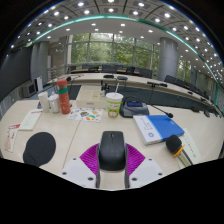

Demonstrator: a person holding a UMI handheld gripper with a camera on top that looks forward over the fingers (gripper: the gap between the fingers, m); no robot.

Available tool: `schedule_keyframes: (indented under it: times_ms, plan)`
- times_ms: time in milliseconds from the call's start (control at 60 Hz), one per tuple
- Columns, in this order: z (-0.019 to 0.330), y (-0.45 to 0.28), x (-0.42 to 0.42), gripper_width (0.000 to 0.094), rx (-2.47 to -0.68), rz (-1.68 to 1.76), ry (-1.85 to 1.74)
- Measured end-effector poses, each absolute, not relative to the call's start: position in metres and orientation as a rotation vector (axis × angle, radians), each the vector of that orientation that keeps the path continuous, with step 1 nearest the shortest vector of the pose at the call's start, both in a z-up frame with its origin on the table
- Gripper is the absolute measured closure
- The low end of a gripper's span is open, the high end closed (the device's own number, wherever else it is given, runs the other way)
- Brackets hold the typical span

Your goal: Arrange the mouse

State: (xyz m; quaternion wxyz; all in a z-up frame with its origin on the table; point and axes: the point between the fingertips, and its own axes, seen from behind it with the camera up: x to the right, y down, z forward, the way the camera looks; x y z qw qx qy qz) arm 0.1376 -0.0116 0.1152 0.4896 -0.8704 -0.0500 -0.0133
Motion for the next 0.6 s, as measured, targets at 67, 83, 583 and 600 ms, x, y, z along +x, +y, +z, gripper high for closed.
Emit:
schedule_keyframes:
  times_ms: [67, 83, 583, 600]
  plan:
    - [0.147, -0.009, 0.1, 0.0616, -2.08, -0.036, -0.124]
    - [0.154, -0.009, 0.09, 0.0616, -2.074, -0.033, -0.123]
    - [0.039, -0.005, -0.201, 0.0616, -2.228, 0.113, -0.237]
    - [0.033, -0.007, -0.205, 0.0615, -2.232, 0.11, -0.24]
